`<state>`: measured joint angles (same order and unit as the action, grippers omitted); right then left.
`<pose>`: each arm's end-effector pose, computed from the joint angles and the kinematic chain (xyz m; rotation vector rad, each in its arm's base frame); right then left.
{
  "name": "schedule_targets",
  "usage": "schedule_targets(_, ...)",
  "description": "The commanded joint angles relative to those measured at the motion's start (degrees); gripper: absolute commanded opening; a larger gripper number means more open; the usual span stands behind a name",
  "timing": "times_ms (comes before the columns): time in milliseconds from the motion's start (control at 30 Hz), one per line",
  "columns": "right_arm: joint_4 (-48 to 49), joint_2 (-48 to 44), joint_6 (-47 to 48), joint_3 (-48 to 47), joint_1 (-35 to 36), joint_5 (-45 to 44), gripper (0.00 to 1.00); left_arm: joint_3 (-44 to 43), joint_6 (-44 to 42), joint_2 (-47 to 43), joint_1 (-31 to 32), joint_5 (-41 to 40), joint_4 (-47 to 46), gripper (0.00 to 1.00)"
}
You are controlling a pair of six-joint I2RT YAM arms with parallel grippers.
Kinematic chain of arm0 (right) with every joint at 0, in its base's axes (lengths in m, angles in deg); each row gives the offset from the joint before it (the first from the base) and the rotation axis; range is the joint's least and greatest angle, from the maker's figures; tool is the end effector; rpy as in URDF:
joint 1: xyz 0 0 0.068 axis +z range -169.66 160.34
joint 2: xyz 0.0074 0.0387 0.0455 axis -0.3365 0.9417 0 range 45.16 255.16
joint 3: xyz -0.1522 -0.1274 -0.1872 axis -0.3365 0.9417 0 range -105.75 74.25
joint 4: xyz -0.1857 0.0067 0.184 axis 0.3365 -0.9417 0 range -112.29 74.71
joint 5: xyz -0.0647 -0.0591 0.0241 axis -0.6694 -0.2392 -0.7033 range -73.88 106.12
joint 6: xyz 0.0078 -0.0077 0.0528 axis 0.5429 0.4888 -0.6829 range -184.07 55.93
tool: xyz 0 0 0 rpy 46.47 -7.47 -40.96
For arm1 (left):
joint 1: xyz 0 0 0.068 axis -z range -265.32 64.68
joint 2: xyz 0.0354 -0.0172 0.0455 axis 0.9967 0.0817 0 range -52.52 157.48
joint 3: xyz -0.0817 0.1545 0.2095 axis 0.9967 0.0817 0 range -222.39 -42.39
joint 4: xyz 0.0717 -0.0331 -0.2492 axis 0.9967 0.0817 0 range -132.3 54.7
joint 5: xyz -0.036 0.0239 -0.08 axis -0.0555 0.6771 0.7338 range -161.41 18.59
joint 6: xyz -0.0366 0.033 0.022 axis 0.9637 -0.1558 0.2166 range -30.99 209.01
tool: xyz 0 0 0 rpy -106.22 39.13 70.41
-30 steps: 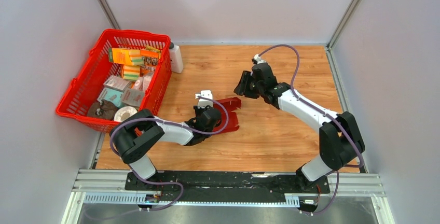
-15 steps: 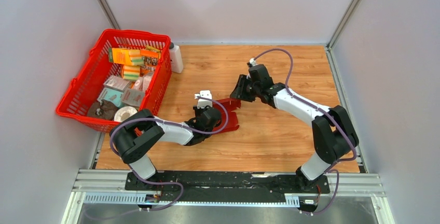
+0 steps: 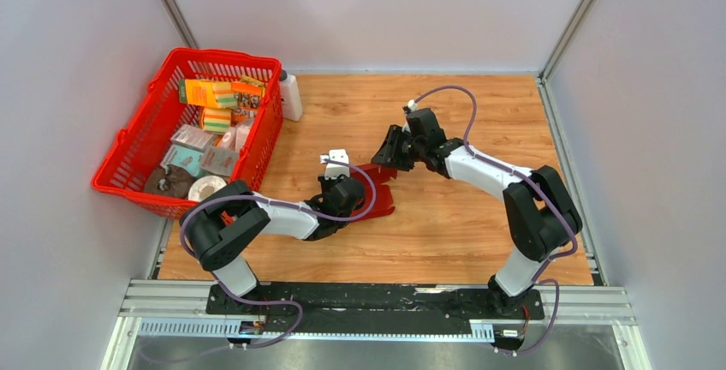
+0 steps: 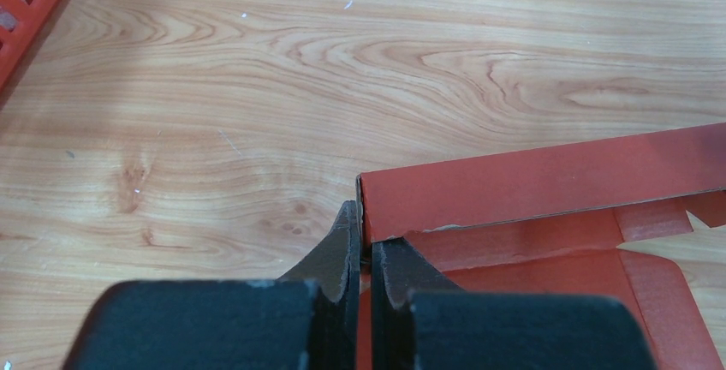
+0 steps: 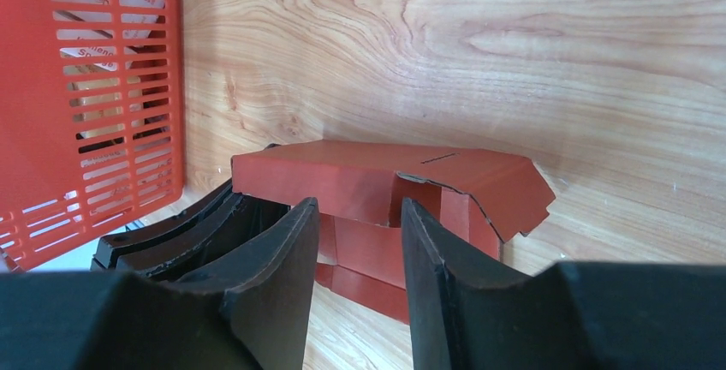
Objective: Fold the paper box
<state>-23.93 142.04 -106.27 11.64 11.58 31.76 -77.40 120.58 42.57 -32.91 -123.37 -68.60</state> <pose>0.3089 0.1988 0.2135 0.0890 2.4852 0.9200 0.2036 -0.2186 0.1408 -0.1399 1.9154 0.0091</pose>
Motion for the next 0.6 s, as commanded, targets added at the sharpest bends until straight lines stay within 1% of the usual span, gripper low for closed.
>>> schedule_targets(0,4.1,0.5,-1.7,0.5,-0.6,1.8,0.43,-0.4,0.5,-1.7,-0.3,0.2,2.2,0.0)
schedule_targets(167,8.1,1.2,-6.2,3.5,-1.6,6.1,0.38,0.0,0.9,-1.8,-0.3,0.2,2.2,0.0)
schedule_targets(200,12.4,1.3,-7.3,4.5,-2.1,6.7,0.32,-0.1,0.9,-1.8,-0.3,0.3,2.2,0.0)
schedule_targets(233,13.5,1.5,-9.2,5.1,-2.3,7.1,0.3,-0.1,0.9,-1.7,-0.3,0.3,2.2,0.0)
schedule_targets(367,18.5,2.9,-13.5,7.0,-3.4,11.6,0.26,0.3,1.6,-1.8,-0.3,0.2,2.0,0.0)
schedule_targets(400,21.3,3.0,-14.2,8.0,-3.8,12.1,0.22,0.3,1.7,-1.7,-0.3,0.3,1.9,0.0)
schedule_targets(467,23.6,3.8,-16.1,8.8,-3.9,13.5,0.19,0.1,1.3,-1.4,-0.3,0.4,1.5,0.0)
schedule_targets(500,26.2,3.9,-16.8,9.1,-4.3,14.2,0.11,0.0,1.2,-1.3,-0.3,0.5,1.5,0.0)
schedule_targets(567,28.9,4.5,-18.4,10.0,-4.6,16.5,0.02,0.2,1.7,-1.3,-0.3,0.5,1.4,0.0)
